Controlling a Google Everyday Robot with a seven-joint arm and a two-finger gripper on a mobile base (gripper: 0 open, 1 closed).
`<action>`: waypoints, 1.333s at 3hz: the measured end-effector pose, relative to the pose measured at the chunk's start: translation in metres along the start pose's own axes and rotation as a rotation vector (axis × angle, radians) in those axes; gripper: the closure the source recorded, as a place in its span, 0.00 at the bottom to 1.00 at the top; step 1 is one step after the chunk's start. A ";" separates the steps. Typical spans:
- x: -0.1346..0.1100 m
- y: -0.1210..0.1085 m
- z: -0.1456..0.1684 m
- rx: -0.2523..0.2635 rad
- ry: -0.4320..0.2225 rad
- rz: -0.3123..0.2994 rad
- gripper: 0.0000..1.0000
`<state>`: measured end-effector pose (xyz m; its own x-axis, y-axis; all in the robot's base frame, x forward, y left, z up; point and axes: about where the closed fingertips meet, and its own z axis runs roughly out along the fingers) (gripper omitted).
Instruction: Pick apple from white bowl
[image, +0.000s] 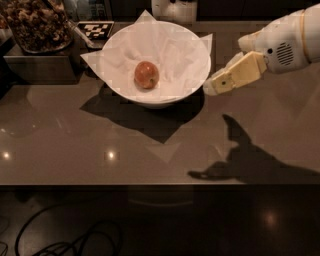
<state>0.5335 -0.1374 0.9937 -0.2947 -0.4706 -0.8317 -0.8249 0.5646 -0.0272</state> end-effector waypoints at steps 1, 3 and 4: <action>-0.017 0.019 0.034 -0.126 -0.076 -0.089 0.00; -0.014 0.013 0.043 -0.087 -0.086 -0.050 0.00; -0.031 -0.002 0.093 -0.090 -0.127 -0.041 0.00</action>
Offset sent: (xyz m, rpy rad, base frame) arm 0.0058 0.0348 -0.0051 0.0533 -0.0315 0.1287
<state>0.5889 -0.0610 0.9678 -0.2011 -0.3990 -0.8946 -0.8767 0.4808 -0.0173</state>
